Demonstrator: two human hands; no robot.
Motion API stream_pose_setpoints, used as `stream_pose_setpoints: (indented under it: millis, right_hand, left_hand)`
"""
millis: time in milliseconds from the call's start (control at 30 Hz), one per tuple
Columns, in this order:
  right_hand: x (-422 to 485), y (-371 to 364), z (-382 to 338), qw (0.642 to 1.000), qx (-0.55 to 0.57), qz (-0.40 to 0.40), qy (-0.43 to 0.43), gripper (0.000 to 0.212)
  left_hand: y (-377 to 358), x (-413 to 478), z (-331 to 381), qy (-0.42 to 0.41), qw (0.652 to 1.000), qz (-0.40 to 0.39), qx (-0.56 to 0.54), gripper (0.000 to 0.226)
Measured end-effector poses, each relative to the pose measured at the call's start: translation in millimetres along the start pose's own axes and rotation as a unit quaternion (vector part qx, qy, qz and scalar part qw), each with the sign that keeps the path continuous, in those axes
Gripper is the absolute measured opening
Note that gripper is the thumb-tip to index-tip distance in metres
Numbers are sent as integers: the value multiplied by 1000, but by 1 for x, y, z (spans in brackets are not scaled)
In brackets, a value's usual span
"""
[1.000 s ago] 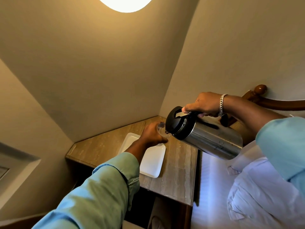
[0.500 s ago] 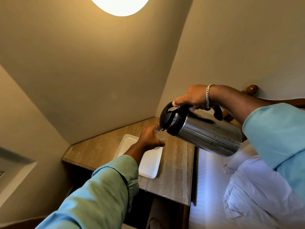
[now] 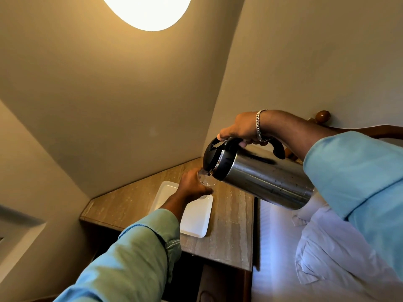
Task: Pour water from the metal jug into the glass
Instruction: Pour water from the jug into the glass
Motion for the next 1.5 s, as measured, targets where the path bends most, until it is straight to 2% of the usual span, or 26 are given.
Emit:
stream_pose_setpoints:
  millis: [433,600,1100,1500]
  right_hand:
    - [-7,-3,-3,1000,8,-4,-11,49]
    - [-10,-4,-5,1000,-3,-4,-13,55]
    - [-19,-1,1,1000,7,-15,-19,51]
    - [-16,-4,6,999,6,-27,-25,56]
  left_hand:
    - [-1,-11,0,0,1000,-4,-2,65]
    - [-1,-14,-2,2,1000,-9,-5,67]
    - [-10,-12,-7,-3,1000,-14,-11,75]
    - [-14,-9,-15,-6,1000,-13,1,77]
Point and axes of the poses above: each hand's wrist, its own x-axis towards the middle knuckle, its own y-axis out of the back of the hand, z = x × y, the point moved 8 cm from there along x, towards the middle knuckle, and after that the axes turned 3 degrees about -z, right-handed, at the moved point
